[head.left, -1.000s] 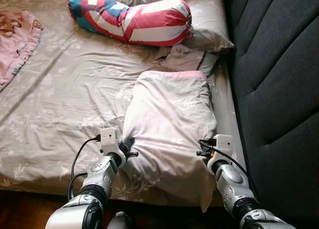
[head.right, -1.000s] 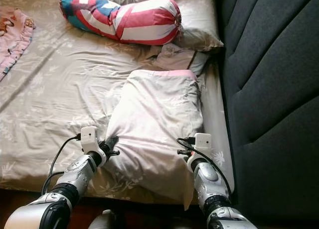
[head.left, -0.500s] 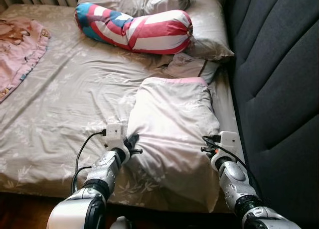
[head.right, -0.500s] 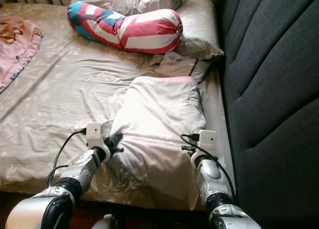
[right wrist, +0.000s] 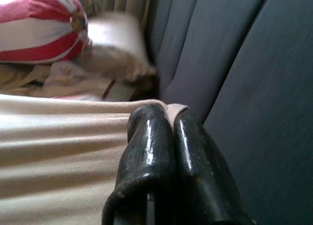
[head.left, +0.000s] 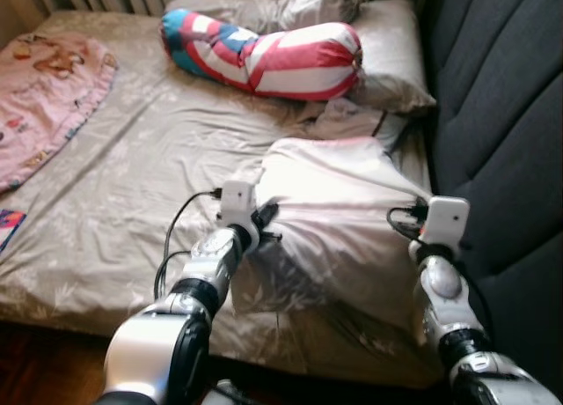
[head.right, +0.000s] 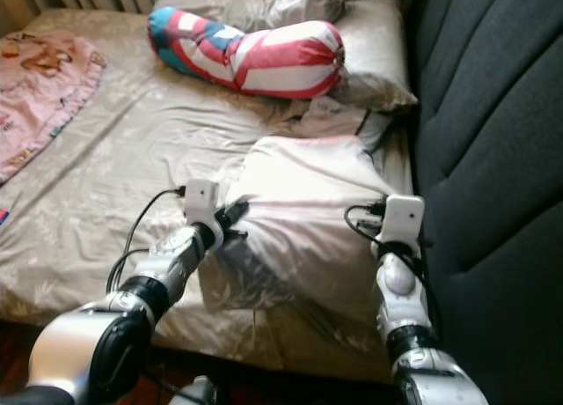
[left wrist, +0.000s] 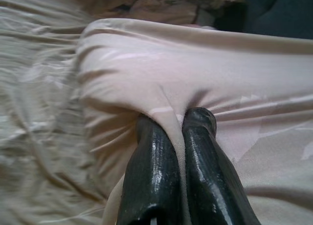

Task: Clean up the room

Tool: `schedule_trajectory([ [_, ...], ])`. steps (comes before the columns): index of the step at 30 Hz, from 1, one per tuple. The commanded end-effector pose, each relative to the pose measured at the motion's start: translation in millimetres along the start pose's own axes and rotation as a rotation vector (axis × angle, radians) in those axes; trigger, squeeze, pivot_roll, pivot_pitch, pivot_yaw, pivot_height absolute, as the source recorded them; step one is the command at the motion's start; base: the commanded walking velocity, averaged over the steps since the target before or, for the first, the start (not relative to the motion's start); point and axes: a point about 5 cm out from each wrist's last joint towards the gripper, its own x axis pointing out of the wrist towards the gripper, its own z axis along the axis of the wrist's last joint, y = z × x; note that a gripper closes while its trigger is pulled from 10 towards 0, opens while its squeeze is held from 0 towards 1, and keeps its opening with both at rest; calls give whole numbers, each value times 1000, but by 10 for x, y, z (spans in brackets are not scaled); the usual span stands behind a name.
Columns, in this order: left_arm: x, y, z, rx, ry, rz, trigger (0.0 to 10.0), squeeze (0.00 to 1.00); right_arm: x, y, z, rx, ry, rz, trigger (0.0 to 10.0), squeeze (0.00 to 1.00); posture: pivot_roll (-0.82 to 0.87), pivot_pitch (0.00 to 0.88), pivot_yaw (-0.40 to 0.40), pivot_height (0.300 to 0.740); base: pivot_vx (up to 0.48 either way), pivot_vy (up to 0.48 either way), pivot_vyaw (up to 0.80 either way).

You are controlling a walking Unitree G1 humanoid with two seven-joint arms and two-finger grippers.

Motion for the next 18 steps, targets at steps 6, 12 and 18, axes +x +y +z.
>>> schedule_trajectory([
  [6, -188, 492, 92, 15, -51, 191, 10000, 0, 2, -1115, 286, -107, -197, -552, 10000, 0, -153, 95, 0, 740, 0, 0, 0],
  [12, -213, 507, 23, 6, -32, 198, 10000, 0, -40, -1046, 22, -29, -46, -450, 10000, 0, -163, 97, -1, 740, 0, 0, 0],
  [18, -222, 501, -20, -3, -22, 195, 10000, 0, -172, -545, -500, 167, 333, -209, 10000, 0, -152, 99, -2, 740, 0, 0, 0],
])
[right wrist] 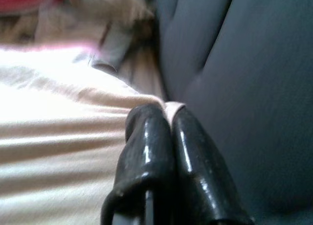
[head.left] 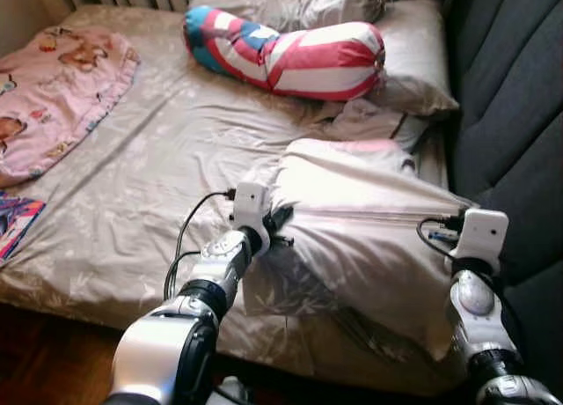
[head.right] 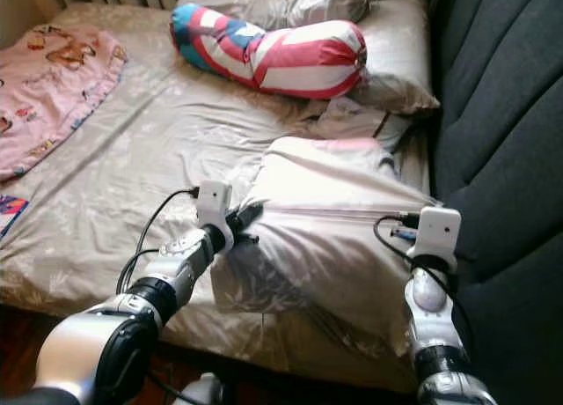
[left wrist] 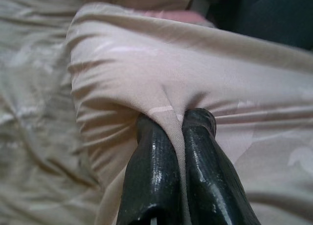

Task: Clean up the room

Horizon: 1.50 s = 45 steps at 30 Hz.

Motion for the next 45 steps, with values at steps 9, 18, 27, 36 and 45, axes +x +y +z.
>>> schedule_trajectory([
  [9, -217, 519, 62, 7, -36, 206, 10000, 0, -99, 50, -369, 121, 280, 80, 10000, 0, -148, 100, 1, 740, 0, 0, 0],
  [18, -232, 494, -35, -12, -17, 197, 10000, 0, -164, 309, -451, 171, 380, 309, 10000, 1000, -143, 104, 3, 740, 0, 0, 0],
  [27, -225, 479, -46, -23, -9, 188, 10000, 0, -223, 413, -514, 255, 449, 398, 10000, 4, -142, 105, 7, 740, 0, 0, 0],
  [36, -202, 410, -90, -26, 13, 152, 10000, 0, -205, 329, -518, 227, 428, 328, 10000, 0, -142, 108, 10, 740, 0, 0, 0],
  [45, -189, 313, -212, -185, 93, 42, 10000, 0, -107, 309, -312, 171, 277, 315, 10000, 0, -144, 108, 11, 740, 0, 0, 0],
])
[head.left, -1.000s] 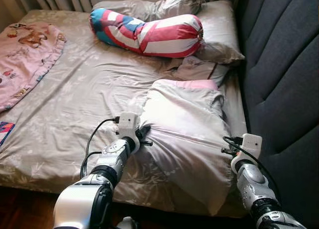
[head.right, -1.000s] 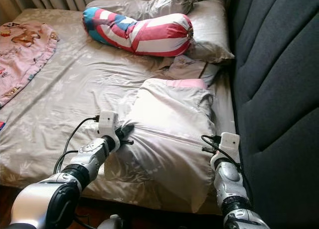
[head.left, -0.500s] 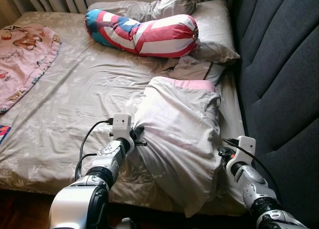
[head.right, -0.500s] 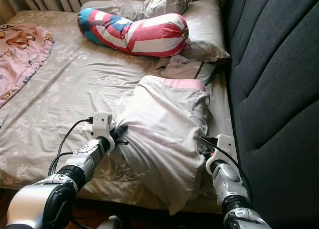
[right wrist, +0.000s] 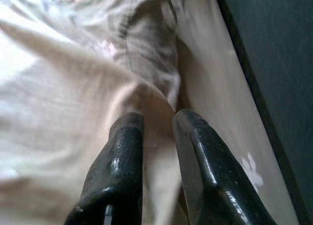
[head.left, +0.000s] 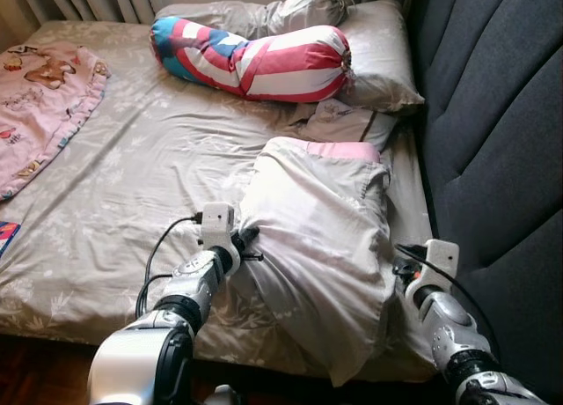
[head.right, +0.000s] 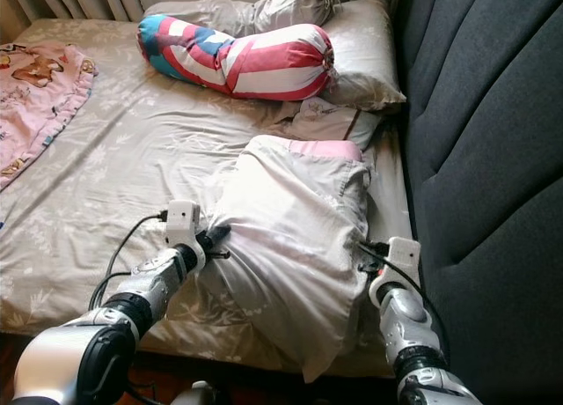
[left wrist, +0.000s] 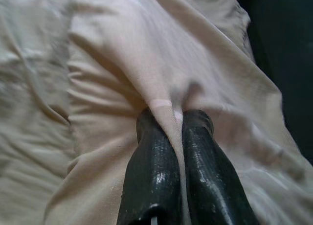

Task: Clean up the room

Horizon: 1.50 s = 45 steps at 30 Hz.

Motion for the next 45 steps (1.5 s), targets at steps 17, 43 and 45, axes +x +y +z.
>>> schedule_trajectory([
  [17, -25, -32, -90, -89, 31, -96, 10000, 0, -75, 19, -358, -19, 169, -18, 10000, 0, -133, 111, 5, 740, 0, 0, 0],
  [43, -32, -167, -273, -162, 66, -194, 10000, 0, -82, 30, -386, -29, 180, -17, 10000, 0, -132, 127, 0, 740, 0, 0, 0],
  [45, -35, -160, -280, -158, 67, -188, 10000, 0, -82, 33, -387, -30, 180, -17, 10000, 0, -132, 127, 0, 740, 0, 0, 0],
])
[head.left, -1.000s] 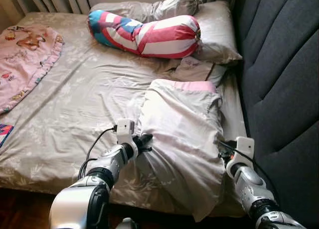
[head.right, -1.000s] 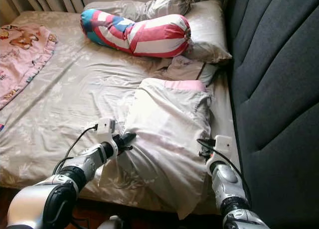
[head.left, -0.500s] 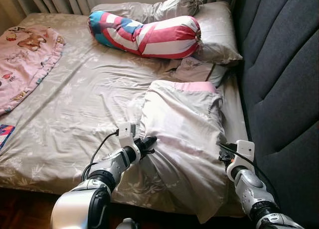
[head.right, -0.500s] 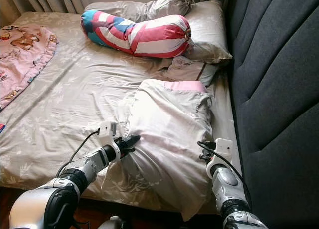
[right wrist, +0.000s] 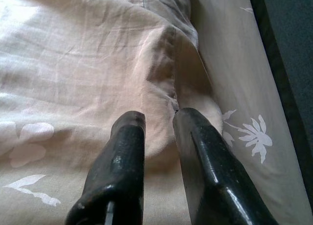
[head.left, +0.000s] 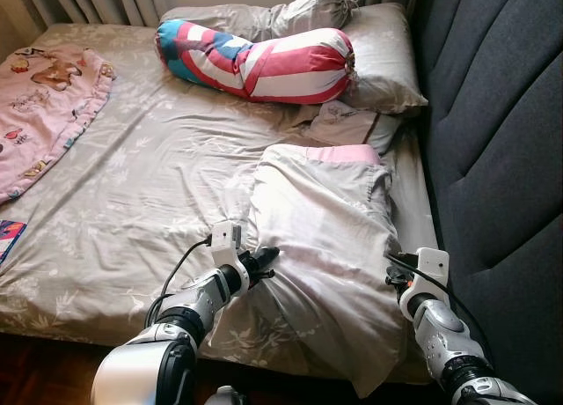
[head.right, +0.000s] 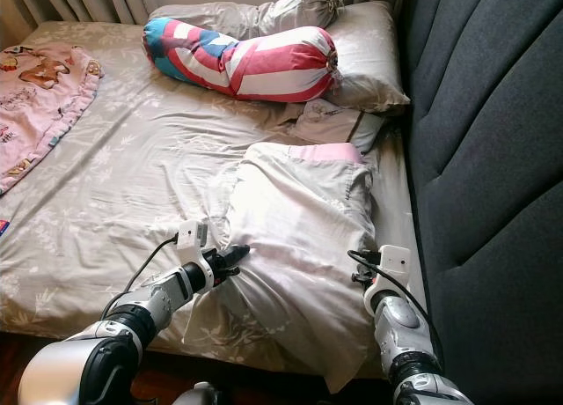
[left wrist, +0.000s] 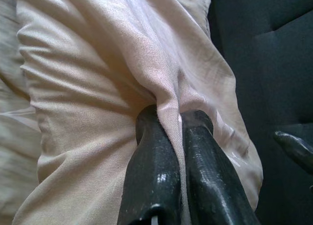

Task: Clean up the room

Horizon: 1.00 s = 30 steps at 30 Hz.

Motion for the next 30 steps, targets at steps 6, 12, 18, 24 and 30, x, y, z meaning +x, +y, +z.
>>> schedule_trajectory([
  [6, -8, 13, -33, 41, 2, 28, 10000, 0, -18, 9, -116, -4, 44, -1, 10000, 0, -131, 128, -2, 740, 0, 0, 0],
  [12, -2, 5, -29, 48, 0, 29, 10000, 1000, -17, 5, -110, -7, 44, -3, 10000, 0, -133, 129, -2, 740, 0, 0, 0],
  [18, -8, 23, -30, 66, 11, 47, 10000, 1000, -16, 9, -111, -11, 44, 0, 10000, 0, -130, 128, -3, 740, 0, 0, 0],
  [24, -65, 138, -30, 165, 27, 147, 10000, 1000, -25, 12, -155, -12, 55, -3, 10000, 0, -126, 127, -2, 740, 0, 0, 0],
  [30, -178, 286, 33, 291, -56, 259, 10000, 0, -34, 1, -59, 53, -62, -9, 10000, 0, -121, 123, 6, 740, 0, 0, 0],
])
